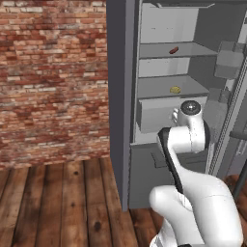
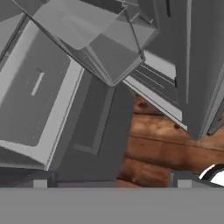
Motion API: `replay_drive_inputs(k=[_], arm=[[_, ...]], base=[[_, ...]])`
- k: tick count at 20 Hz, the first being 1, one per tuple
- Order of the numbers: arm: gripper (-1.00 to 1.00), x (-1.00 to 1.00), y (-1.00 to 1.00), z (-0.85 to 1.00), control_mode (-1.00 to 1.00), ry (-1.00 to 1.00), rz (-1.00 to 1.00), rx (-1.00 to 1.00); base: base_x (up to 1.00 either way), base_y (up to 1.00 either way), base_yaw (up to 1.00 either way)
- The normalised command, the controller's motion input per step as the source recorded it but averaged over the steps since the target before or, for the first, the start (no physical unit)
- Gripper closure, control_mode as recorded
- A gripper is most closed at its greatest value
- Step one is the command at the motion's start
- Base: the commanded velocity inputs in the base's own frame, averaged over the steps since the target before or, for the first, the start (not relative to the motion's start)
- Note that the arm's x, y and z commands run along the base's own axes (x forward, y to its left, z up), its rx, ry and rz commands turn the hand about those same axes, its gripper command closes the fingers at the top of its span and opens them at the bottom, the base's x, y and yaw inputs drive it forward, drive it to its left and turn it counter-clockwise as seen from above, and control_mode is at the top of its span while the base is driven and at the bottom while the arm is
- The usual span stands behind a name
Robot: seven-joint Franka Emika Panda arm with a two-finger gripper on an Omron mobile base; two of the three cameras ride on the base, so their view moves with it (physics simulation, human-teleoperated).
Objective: Retrieve the sausage and cheese from the fridge and place them on the cutting board on the counter.
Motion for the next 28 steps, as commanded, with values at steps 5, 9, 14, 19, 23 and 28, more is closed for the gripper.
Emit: replay_drive_inputs(k=[5, 9, 14, 19, 23, 28], arm=[[-1.0, 0.27, -0.39, -0.15, -1.0, -0.04, -0.41, 0.04], [-1.0, 0.05, -0.58, -0.09, -1.0, -0.07, -0.39, 0.01], [-1.0, 0.01, -0.66, -0.05, -1.0, -0.05, -0.33, 0.01], [-1.0, -0.03, -0.73, 0.0, -1.0, -0.05, -0.22, 0.04], [-1.0, -0.16, -0.76, 0.0, -1.0, -0.07, -0.12, 0.08], [-1.0, -0.21, -0.78, 0.0, -1.0, -0.05, -0.1, 0.08]], base=[[0.0, 0.0, 0.0], [0.0, 0.0, 0.0], [0.0, 0.0, 0.0], [0.0, 0.0, 0.0], [0.0, 0.0, 0.0], [0.0, 0.0, 0.0]])
